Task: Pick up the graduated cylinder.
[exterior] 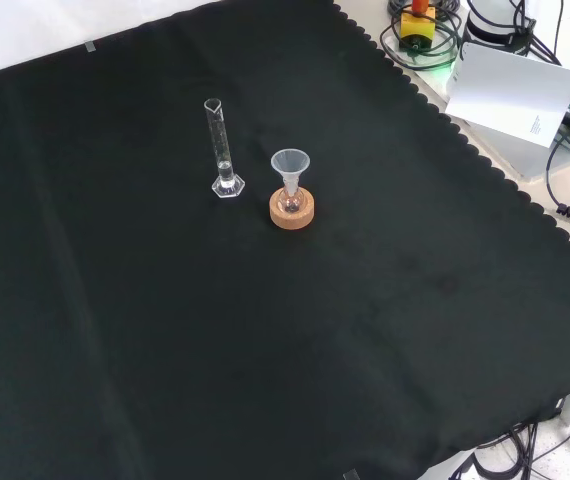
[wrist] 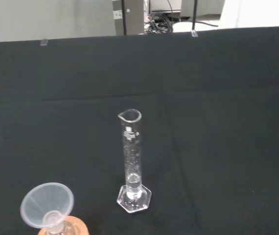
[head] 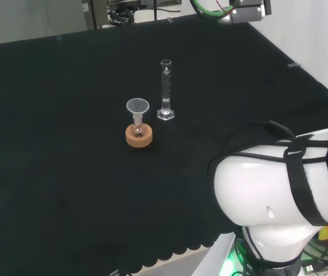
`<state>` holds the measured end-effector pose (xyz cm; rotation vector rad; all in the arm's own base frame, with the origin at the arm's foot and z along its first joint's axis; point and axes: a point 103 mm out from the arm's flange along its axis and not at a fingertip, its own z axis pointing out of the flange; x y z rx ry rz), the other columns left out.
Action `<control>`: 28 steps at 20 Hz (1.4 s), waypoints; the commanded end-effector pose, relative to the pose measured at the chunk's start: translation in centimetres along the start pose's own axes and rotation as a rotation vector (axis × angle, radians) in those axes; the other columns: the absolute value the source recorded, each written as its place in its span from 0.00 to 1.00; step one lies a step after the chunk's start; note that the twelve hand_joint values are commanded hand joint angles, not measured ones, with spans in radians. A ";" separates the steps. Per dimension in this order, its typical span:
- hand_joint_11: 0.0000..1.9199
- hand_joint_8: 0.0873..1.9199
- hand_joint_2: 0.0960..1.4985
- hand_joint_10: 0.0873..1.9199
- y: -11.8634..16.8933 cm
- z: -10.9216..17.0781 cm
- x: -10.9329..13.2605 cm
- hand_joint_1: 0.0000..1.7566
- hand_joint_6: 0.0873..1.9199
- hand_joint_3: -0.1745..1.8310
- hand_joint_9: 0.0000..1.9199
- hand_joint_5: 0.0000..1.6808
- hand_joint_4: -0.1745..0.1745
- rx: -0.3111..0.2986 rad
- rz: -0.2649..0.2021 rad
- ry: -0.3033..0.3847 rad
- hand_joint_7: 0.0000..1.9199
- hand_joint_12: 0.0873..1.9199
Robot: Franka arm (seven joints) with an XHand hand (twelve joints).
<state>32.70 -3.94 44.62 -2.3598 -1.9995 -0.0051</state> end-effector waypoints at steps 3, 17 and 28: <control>0.00 0.18 0.82 0.31 2.8 4.8 -4.3 0.03 0.00 0.25 0.06 0.15 0.39 -0.017 0.028 0.060 0.00 0.68; 0.01 0.24 0.78 0.33 14.0 14.7 -8.3 0.10 0.00 0.22 0.12 0.20 0.36 0.007 -0.028 0.173 0.04 0.72; 0.03 0.28 0.68 0.34 15.2 20.3 -8.8 0.24 0.00 0.20 0.17 0.21 0.36 0.005 -0.104 0.294 0.08 0.72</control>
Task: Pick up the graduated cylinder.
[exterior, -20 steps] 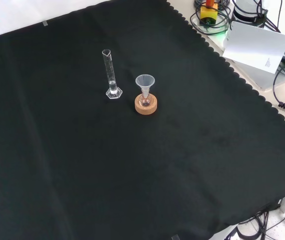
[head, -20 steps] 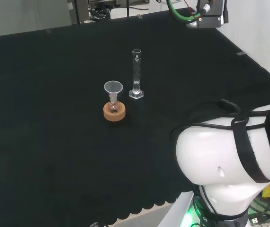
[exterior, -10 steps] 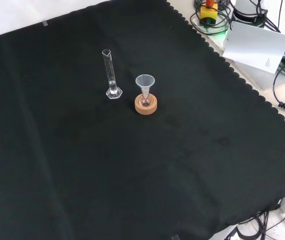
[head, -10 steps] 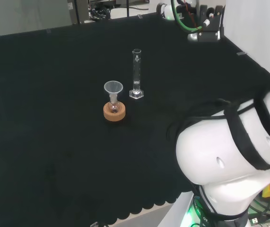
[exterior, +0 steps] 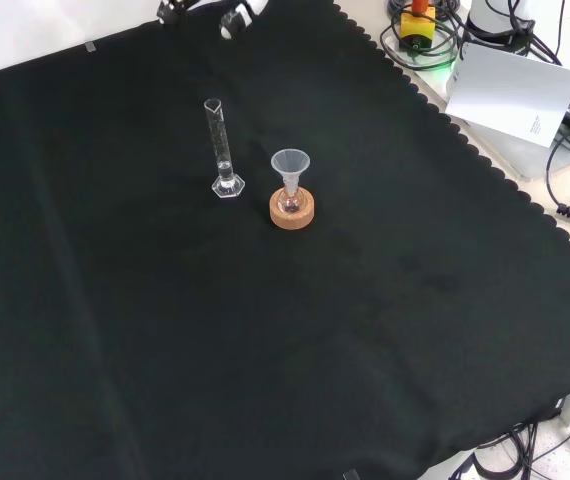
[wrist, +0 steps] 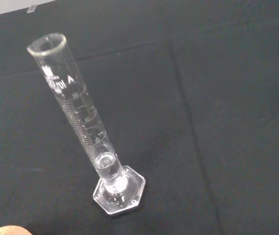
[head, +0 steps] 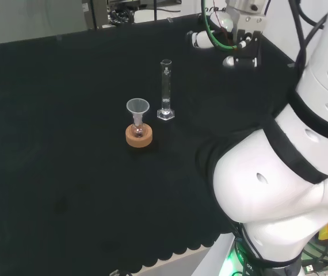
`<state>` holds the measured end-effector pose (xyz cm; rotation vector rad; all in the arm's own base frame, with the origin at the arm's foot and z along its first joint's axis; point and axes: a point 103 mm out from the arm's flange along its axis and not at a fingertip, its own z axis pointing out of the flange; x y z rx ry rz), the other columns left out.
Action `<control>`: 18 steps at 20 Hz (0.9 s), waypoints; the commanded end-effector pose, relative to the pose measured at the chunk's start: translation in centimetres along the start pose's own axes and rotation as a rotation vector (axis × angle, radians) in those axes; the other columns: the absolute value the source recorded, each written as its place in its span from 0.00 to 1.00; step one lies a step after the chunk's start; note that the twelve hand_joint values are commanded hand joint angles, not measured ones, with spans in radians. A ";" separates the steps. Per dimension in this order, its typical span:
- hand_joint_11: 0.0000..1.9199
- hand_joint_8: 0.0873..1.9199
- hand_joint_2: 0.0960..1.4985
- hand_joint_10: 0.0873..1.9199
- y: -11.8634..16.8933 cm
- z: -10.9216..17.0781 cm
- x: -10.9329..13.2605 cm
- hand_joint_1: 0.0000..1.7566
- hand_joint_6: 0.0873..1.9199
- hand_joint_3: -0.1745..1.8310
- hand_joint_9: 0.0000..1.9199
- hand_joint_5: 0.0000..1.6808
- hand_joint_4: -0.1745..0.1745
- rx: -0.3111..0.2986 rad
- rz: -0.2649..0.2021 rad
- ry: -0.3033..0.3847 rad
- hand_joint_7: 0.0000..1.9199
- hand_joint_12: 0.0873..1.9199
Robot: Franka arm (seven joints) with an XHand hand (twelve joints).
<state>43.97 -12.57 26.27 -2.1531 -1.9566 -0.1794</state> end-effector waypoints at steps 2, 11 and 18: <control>0.03 0.29 0.66 0.34 2.0 3.1 -2.3 0.27 0.00 0.20 0.18 0.21 0.36 -0.040 -0.058 0.097 0.08 0.73; 0.05 0.31 0.58 0.33 1.7 7.1 -2.0 0.35 0.00 0.20 0.20 0.22 0.36 0.026 -0.112 0.134 0.10 0.72; 0.05 0.32 0.56 0.32 1.9 8.9 -1.9 0.37 0.00 0.22 0.20 0.24 0.36 0.064 -0.113 0.131 0.10 0.72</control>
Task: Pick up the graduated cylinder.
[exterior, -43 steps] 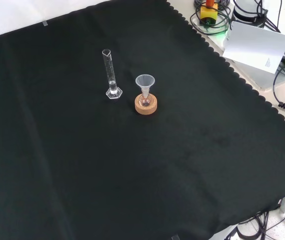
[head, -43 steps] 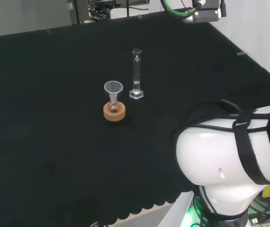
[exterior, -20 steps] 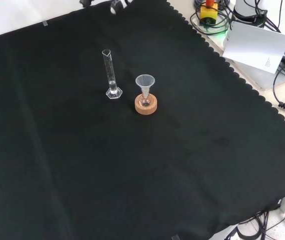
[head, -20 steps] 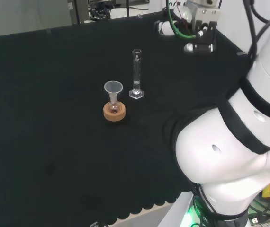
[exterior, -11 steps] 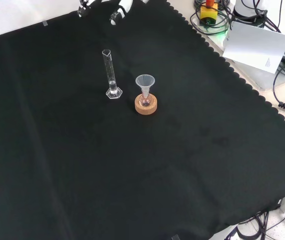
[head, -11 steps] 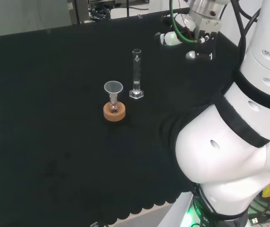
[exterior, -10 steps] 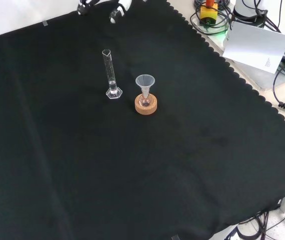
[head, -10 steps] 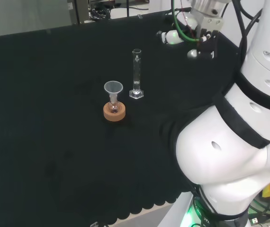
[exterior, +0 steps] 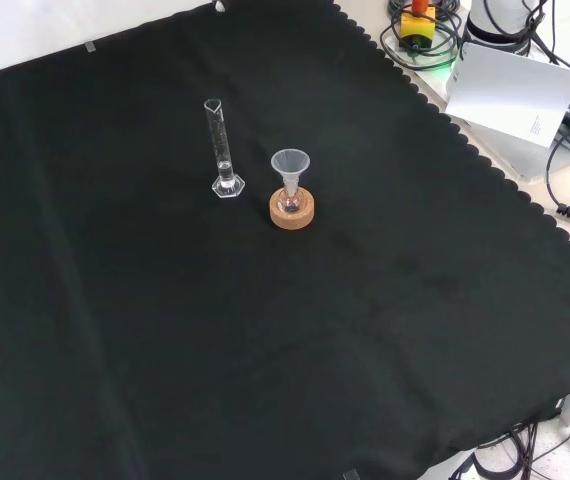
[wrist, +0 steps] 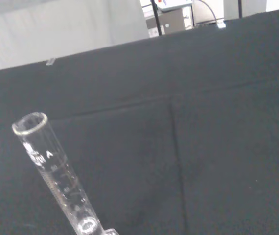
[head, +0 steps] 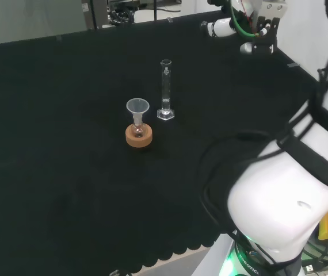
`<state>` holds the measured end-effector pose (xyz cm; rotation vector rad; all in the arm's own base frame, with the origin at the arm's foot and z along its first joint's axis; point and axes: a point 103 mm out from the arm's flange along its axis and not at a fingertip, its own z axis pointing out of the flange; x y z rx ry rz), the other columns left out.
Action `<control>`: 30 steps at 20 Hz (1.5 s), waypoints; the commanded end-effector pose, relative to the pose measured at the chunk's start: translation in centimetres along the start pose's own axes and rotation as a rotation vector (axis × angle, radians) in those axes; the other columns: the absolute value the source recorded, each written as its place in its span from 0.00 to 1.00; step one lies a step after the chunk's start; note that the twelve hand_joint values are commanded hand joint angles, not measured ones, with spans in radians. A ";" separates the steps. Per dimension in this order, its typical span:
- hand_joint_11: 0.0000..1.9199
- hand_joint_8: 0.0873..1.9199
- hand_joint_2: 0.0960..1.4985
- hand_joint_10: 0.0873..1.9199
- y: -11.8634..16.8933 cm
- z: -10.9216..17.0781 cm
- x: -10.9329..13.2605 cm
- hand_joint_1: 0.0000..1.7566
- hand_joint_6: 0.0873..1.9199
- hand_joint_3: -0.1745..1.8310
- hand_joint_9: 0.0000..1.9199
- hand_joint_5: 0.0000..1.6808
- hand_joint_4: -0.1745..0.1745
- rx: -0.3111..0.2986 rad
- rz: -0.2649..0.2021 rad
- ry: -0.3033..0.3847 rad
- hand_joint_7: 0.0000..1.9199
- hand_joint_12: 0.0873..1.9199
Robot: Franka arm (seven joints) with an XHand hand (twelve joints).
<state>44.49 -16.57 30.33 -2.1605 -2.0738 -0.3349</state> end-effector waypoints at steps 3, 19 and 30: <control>0.05 0.32 0.54 0.32 -0.6 14.5 0.7 0.39 0.00 0.22 0.20 0.25 0.36 0.177 -0.041 0.155 0.10 0.72; 0.12 0.32 0.40 0.29 -1.7 17.5 0.6 0.49 0.00 0.36 0.26 0.30 0.33 0.164 -0.132 0.338 0.17 0.70; 0.12 0.30 0.37 0.27 -0.2 21.0 1.6 0.53 0.00 0.40 0.24 0.29 0.33 0.141 -0.138 0.504 0.13 0.69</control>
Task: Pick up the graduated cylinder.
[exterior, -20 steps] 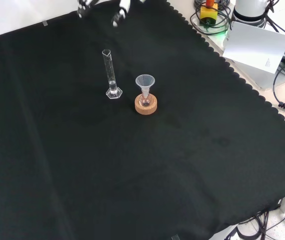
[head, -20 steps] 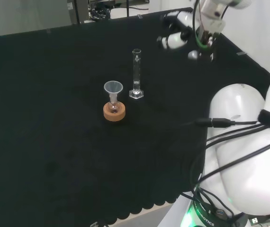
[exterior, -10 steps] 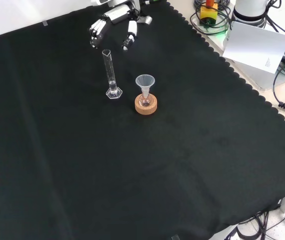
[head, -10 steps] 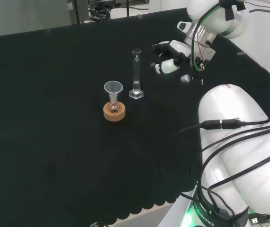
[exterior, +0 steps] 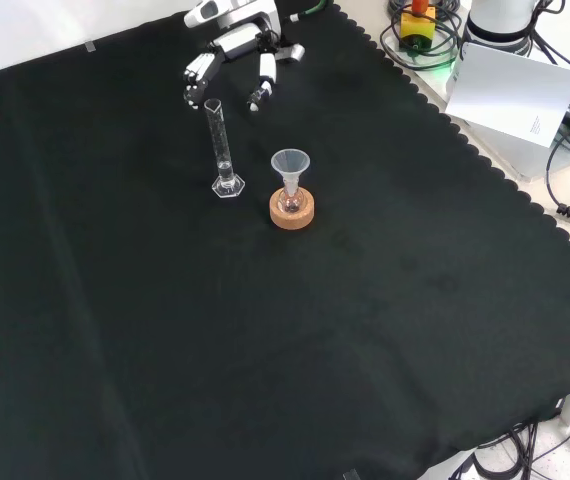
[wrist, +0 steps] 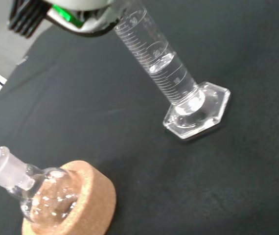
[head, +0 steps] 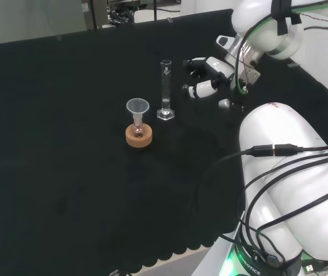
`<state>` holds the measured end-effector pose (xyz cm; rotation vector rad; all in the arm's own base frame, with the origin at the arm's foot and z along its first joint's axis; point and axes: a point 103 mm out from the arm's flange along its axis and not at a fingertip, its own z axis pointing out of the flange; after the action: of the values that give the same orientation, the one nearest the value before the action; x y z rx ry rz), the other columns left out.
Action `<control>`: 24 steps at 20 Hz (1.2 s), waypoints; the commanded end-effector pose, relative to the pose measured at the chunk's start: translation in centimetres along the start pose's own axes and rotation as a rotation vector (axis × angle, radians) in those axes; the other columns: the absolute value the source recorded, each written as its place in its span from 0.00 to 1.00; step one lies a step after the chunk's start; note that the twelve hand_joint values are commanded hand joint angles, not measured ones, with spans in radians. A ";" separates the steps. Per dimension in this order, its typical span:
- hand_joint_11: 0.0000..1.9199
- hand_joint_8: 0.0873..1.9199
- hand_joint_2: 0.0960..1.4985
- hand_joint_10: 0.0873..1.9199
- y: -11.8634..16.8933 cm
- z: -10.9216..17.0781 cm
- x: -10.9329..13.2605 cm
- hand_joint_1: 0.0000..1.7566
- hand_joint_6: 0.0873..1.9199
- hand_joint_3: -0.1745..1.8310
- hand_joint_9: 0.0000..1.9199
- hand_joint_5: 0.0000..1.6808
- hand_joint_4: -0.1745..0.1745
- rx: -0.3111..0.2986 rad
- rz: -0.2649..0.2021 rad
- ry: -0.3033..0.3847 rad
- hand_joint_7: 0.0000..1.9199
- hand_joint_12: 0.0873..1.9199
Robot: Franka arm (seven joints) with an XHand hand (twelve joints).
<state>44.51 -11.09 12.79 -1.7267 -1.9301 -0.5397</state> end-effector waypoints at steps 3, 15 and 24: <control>0.12 0.30 0.36 0.28 2.3 3.2 -0.6 0.53 0.00 0.41 0.22 0.26 0.33 -0.024 -0.045 0.135 0.11 0.69; 0.17 0.32 0.35 0.28 4.1 4.8 0.1 0.58 0.00 0.43 0.31 0.30 0.31 -0.053 -0.122 0.314 0.21 0.68; 0.18 0.31 0.35 0.27 4.8 5.8 0.7 0.62 0.00 0.44 0.32 0.34 0.32 -0.057 -0.156 0.370 0.22 0.67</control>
<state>48.47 -7.19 8.67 -1.4274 -1.8124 -0.8859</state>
